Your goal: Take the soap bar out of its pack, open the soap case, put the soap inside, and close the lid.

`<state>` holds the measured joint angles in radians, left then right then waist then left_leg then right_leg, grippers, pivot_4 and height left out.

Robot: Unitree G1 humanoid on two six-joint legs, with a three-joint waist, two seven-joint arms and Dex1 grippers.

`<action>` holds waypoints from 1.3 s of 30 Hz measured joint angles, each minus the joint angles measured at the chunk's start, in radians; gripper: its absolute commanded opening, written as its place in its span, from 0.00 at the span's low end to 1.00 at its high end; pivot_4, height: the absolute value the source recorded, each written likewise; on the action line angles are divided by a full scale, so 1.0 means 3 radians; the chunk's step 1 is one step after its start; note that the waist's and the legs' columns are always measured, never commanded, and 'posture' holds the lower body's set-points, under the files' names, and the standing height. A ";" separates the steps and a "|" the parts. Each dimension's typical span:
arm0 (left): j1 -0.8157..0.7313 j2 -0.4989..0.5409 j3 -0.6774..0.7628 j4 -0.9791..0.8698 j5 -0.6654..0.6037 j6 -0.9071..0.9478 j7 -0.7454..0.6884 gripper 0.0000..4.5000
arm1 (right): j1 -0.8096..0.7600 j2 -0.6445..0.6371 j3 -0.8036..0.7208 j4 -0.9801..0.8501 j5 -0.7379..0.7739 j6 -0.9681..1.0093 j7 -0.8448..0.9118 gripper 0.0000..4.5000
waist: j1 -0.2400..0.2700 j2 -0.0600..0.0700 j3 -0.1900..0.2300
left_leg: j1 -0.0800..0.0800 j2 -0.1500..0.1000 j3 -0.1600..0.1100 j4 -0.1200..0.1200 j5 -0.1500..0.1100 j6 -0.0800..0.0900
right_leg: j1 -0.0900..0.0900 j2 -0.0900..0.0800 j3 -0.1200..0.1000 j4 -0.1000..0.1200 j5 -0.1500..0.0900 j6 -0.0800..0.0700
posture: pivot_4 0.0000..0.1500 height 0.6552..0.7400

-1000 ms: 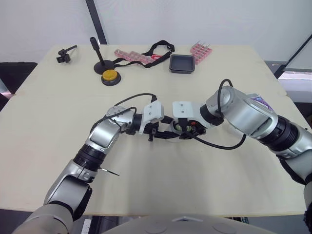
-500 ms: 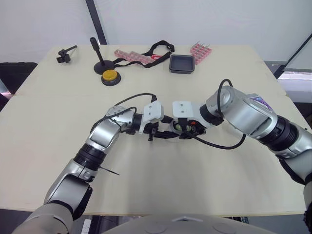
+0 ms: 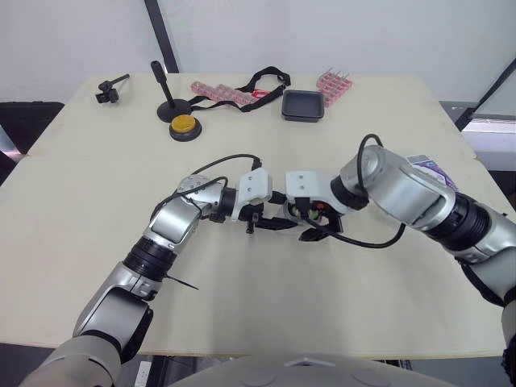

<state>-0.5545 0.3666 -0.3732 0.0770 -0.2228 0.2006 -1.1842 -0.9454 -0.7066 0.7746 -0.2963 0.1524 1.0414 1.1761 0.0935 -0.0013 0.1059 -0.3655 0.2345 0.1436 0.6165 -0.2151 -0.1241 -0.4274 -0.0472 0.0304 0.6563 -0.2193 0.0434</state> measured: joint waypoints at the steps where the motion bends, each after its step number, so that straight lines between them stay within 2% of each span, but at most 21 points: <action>1: 0.0000 0.0002 0.0001 0.0008 -0.0003 -0.0015 -0.0003 0.45 | 0.0019 -0.0006 -0.0026 0.0011 0.0000 -0.0018 -0.0012 0.99 | 0.0001 0.0000 0.0000 | 0.0000 0.0000 0.0000 0.0000 0.0000 0.0000 | 0.0000 0.0000 0.0000 0.0000 0.0000 0.0000 | 1.00 0.87; 4: 0.0003 0.0009 0.0014 0.0057 -0.0013 -0.0082 -0.0019 0.45 | 0.0100 -0.0037 -0.0169 0.0029 0.0014 -0.0058 -0.0048 0.99 | 0.0000 0.0000 0.0000 | 0.0000 0.0000 0.0000 0.0000 0.0000 0.0000 | 0.0000 0.0000 0.0000 0.0000 0.0000 0.0000 | 1.00 0.87; 8: 0.0091 0.0101 0.0167 0.0193 -0.0083 -0.0315 -0.0070 0.45 | 0.0482 -0.0180 -0.0648 -0.0078 0.0251 -0.0042 -0.0048 0.99 | -0.0003 0.0000 0.0000 | 0.0000 0.0001 0.0000 -0.0001 0.0000 0.0000 | 0.0000 0.0001 0.0001 -0.0001 0.0000 0.0000 | 1.00 0.87; 13: 0.0164 0.0186 0.0323 0.0350 -0.0114 -0.0565 -0.0093 0.45 | 0.0805 -0.0367 -0.0830 -0.0243 0.0315 -0.0125 -0.0062 0.99 | -0.0013 0.0000 0.0000 | 0.0003 0.0001 0.0000 -0.0001 0.0000 0.0000 | 0.0000 0.0001 0.0001 0.0000 0.0000 0.0000 | 1.00 0.87; 19: 0.0233 0.0178 0.0451 0.0473 -0.0181 -0.0692 -0.0047 0.45 | 0.1064 -0.0355 -0.1086 -0.0285 0.0398 -0.0268 -0.0191 0.99 | -0.0017 0.0000 0.0000 | 0.0002 0.0001 0.0001 0.0000 0.0000 0.0000 | 0.0000 0.0000 0.0002 0.0000 0.0000 0.0000 | 1.00 0.87; 27: 0.0555 0.0081 0.0707 0.0253 -0.0661 -0.0274 -0.0055 0.45 | 0.1591 -0.0167 -0.1644 -0.0116 0.0457 -0.0952 -0.0426 0.99 | 0.0013 0.0000 0.0000 | -0.0008 0.0000 0.0001 -0.0001 -0.0004 0.0007 | -0.0004 -0.0003 -0.0003 -0.0010 0.0000 0.0000 | 1.00 0.87; 32: 0.0747 0.0091 0.0729 -0.0011 -0.0791 -0.0197 -0.0116 0.45 | 0.1955 -0.0193 -0.1959 -0.0094 0.0570 -0.1261 -0.0398 0.99 | 0.0019 0.0000 0.0000 | -0.0009 0.0000 0.0000 -0.0001 -0.0007 0.0011 | -0.0005 -0.0006 -0.0004 -0.0013 -0.0001 -0.0001 | 1.00 0.87; 37: 0.0958 0.0134 0.0711 -0.0133 -0.0799 -0.0229 -0.0235 0.45 | 0.2579 -0.0182 -0.2588 -0.0051 0.0783 -0.1765 -0.0335 0.99 | 0.0001 0.0000 0.0000 | -0.0009 0.0000 0.0001 0.0000 -0.0017 0.0030 | -0.0005 -0.0012 -0.0004 -0.0014 -0.0005 -0.0008 | 1.00 0.87; 39: 0.0980 0.0127 0.0692 -0.0161 -0.0785 -0.0320 -0.0281 0.45 | 0.3003 -0.0036 -0.3031 -0.0034 0.0912 -0.2088 -0.0332 0.99 | 0.0025 -0.0003 -0.0002 | -0.0011 0.0000 0.0000 0.0000 -0.0020 0.0035 | -0.0005 -0.0019 -0.0007 -0.0017 -0.0009 -0.0015 | 1.00 0.87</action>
<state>-0.2604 0.4046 -0.1654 0.0287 -0.4585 0.1046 -1.2684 -0.0444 -0.7175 -0.1348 -0.3066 0.4260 0.4152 1.0766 0.1009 -0.0023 0.1054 -0.3686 0.2346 0.1437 0.6166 -0.2212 -0.1136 -0.4289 -0.0529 0.0285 0.6513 -0.2220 0.0390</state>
